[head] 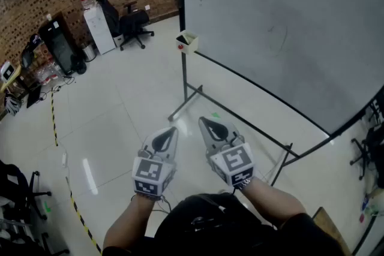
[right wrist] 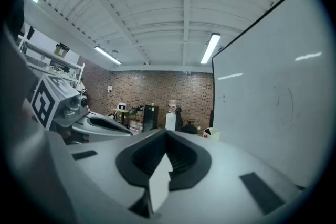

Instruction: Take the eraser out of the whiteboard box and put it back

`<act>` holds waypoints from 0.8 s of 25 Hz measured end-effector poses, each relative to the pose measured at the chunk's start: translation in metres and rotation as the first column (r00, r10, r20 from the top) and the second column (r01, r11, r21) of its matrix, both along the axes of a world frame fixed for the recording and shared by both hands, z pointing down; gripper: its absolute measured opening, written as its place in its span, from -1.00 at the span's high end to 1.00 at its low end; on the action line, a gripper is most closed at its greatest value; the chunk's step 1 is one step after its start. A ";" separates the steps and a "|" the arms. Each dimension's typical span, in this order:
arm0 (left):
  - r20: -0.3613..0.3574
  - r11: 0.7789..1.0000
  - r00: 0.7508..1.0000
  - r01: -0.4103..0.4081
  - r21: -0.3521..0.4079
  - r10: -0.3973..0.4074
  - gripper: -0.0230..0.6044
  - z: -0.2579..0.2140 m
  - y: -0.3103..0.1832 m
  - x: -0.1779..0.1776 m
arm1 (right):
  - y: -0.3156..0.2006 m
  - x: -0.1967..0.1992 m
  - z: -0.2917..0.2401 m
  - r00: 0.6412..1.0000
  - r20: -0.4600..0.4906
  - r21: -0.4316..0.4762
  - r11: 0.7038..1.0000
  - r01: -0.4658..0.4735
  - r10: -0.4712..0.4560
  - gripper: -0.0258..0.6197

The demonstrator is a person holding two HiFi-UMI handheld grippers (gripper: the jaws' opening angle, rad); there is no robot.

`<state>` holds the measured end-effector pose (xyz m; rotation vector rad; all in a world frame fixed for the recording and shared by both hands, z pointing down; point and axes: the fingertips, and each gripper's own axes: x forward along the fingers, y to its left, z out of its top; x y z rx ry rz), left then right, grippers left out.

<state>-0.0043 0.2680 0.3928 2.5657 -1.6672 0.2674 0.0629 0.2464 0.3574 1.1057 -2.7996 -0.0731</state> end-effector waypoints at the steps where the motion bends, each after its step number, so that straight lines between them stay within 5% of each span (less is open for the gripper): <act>1: -0.002 1.000 1.000 0.003 0.001 -0.003 0.93 0.000 -0.001 -0.002 | -0.001 -0.002 0.001 1.000 -0.003 0.000 1.000 0.001 -0.001 0.84; 11: -0.024 0.999 0.999 0.028 -0.027 -0.029 0.93 0.010 -0.023 -0.018 | -0.027 -0.015 0.009 1.000 -0.016 -0.026 0.999 0.020 -0.021 0.84; 20: 0.003 0.996 0.999 0.049 -0.070 -0.049 0.93 0.025 -0.090 -0.030 | -0.100 -0.022 0.025 0.999 0.016 -0.070 0.997 0.032 -0.031 0.84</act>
